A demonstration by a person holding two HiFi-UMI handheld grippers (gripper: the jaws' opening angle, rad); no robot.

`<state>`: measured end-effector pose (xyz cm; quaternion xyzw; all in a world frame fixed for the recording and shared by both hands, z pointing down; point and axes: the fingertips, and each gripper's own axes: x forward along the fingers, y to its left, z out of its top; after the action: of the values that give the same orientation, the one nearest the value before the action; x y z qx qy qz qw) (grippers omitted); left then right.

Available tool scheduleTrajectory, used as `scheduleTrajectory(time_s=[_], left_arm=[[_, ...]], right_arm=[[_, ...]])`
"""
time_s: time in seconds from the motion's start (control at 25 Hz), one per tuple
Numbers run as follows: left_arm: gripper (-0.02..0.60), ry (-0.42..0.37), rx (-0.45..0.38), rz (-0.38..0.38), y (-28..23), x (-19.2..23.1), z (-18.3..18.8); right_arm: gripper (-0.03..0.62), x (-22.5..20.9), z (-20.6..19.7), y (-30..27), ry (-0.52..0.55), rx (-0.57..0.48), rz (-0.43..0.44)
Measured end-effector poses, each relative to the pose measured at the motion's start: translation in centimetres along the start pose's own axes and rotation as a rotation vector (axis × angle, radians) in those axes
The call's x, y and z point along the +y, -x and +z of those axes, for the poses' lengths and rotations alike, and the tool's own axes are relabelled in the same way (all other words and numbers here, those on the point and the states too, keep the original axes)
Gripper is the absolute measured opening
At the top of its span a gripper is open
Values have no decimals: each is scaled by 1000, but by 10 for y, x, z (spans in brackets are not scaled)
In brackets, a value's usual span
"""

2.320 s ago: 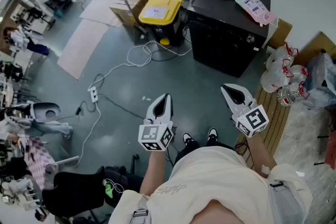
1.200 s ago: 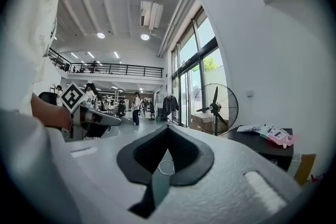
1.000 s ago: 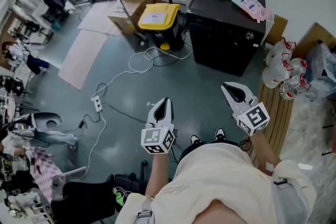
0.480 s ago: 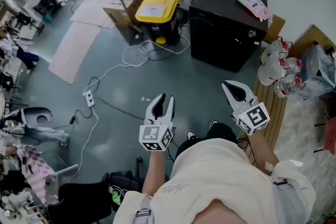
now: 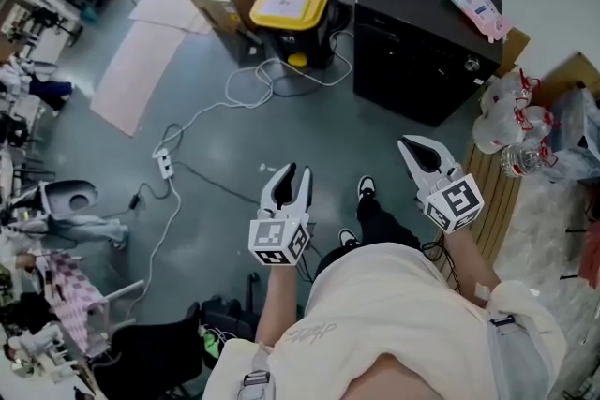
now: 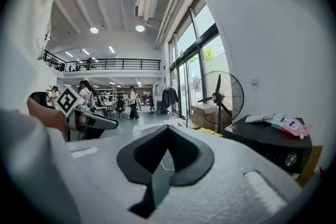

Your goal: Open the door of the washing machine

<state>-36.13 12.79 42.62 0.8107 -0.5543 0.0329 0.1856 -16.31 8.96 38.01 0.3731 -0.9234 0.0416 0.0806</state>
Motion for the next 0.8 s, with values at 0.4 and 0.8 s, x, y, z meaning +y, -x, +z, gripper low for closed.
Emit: scheduleTrajectory(time_s=[0.4,0.8], left_arm=[[118,-22,-11,45,-99,39,67],[118,-65,8,20,-188,48,101]], right_arm=[[2,-92,16,-106,17,-57,46],[2,-159,-21,-156,-11,34,54]])
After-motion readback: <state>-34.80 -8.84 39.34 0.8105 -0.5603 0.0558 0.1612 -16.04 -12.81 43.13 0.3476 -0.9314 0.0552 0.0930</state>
